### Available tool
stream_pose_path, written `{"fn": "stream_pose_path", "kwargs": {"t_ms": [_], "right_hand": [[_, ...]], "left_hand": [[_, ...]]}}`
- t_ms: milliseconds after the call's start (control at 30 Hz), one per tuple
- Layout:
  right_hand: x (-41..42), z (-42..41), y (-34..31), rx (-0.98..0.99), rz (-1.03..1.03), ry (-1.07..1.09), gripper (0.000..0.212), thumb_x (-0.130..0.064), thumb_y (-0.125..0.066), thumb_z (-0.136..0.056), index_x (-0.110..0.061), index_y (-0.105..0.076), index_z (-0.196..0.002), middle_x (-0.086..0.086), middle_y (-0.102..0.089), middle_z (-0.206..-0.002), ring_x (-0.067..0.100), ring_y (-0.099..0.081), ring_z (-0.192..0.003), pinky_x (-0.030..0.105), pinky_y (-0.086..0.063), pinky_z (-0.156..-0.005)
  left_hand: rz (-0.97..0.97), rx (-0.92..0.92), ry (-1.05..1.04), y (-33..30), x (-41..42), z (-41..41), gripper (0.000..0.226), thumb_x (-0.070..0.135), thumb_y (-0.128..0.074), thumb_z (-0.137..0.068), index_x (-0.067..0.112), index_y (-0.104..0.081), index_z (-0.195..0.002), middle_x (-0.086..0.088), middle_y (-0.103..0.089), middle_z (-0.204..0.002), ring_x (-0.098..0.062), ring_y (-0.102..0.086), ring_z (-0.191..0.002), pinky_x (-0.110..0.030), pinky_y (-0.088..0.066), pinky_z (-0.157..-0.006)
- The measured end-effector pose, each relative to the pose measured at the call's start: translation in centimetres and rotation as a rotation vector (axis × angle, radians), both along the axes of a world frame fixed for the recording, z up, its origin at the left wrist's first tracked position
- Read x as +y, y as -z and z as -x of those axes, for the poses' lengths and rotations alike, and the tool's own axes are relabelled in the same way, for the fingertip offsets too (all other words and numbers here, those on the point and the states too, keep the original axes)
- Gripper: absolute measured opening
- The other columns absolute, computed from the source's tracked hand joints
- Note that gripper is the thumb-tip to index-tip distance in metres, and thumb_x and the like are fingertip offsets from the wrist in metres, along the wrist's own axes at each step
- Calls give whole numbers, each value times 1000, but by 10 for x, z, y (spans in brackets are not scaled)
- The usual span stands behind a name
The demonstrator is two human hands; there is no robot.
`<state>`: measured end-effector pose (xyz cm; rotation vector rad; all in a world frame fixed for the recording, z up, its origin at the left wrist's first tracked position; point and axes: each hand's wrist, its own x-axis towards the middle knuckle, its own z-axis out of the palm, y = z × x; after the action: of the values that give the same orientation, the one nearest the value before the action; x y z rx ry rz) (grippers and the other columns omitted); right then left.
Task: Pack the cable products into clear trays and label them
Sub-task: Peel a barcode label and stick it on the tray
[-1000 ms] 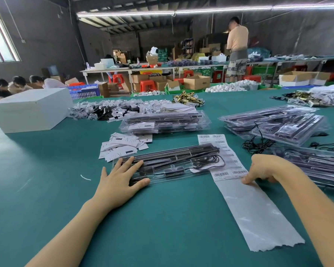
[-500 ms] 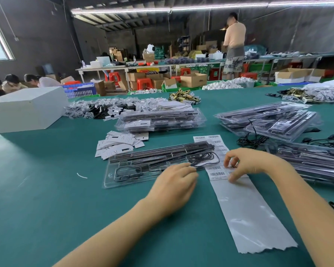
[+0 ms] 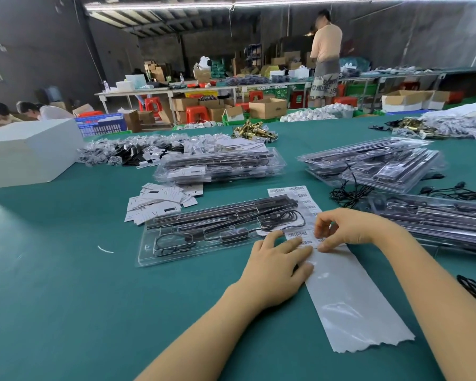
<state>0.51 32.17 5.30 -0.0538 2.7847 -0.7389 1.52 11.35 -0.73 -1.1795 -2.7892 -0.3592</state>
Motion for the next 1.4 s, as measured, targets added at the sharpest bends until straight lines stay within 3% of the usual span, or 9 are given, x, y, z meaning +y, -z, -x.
{"fn": "stream_pose_path", "kwargs": {"t_ms": [367, 500, 667, 800, 933, 1033, 1133, 1233, 1400], "right_hand": [[1, -18, 28, 371, 48, 73, 12, -14, -69, -85, -25, -69, -86, -2, -62, -92, 15, -59, -90, 28, -46, -83], [9, -23, 27, 301, 109, 50, 18, -22, -77, -79, -29, -70, -93, -6, -60, -100, 8, -59, -96, 19, -46, -84], [14, -27, 24, 223, 36, 31, 40, -38, -77, -76, -38, -63, -113, -15, -54, -121, 7, -50, -113, 31, -41, -100], [15, -31, 24, 156, 219, 72, 47, -26, -83, -72, -41, -63, -111, -19, -50, -130, 6, -47, -119, 27, -36, -105], [13, -30, 24, 182, 440, 205, 51, 2, -82, -67, -27, -67, -106, -11, -47, -131, 11, -51, -116, 25, -44, -92], [14, -29, 24, 201, 493, 382, 47, 6, -81, -66, -22, -66, -101, 4, -59, -112, 18, -63, -96, 27, -50, -73], [20, -31, 20, 64, 606, 432, 39, 7, -76, -72, -13, -65, -103, 13, -68, -88, 20, -65, -76, 23, -50, -58], [24, -32, 17, 23, 738, 428, 39, 15, -68, -75, -9, -63, -106, 9, -72, -78, 17, -67, -67, 22, -52, -54], [22, -31, 19, 55, 796, 468, 39, 13, -67, -77, -15, -63, -104, 4, -72, -84, 12, -65, -67, 23, -48, -59]], "left_hand": [[3, -74, -21, -1, 2, 1, 46, 47, -21, -102, 36, -35, -145, 16, -23, -156, -19, -3, -146, -41, -9, -113], [0, -67, -23, -1, 3, 4, 45, 45, -21, -103, 36, -37, -144, 17, -25, -156, -19, -5, -146, -40, -13, -110], [-45, -21, -56, 2, 4, 4, 43, 45, -34, -100, 28, -44, -139, 15, -35, -151, -19, -12, -145, -40, -18, -109], [-115, -26, -72, 2, 3, 5, 37, 39, -38, -100, 25, -49, -131, 15, -43, -144, -17, -20, -141, -37, -23, -105], [-167, -31, -73, 1, 2, 7, 34, 36, -41, -100, 23, -52, -129, 14, -47, -140, -15, -27, -135, -34, -25, -101], [-178, -28, -71, 1, 1, 8, 35, 36, -41, -100, 22, -52, -130, 15, -46, -141, -13, -27, -135, -33, -25, -102], [-173, -21, -65, 3, 0, 8, 36, 37, -40, -100, 23, -51, -132, 15, -46, -142, -12, -26, -135, -33, -24, -103], [-225, -23, -50, 0, 1, 8, 37, 38, -39, -100, 22, -50, -133, 13, -48, -140, -13, -28, -134, -33, -27, -101], [-359, 42, 25, -6, -1, 4, 34, 27, -46, -99, 16, -57, -130, 6, -56, -134, -17, -39, -132, -41, -36, -101]]}}
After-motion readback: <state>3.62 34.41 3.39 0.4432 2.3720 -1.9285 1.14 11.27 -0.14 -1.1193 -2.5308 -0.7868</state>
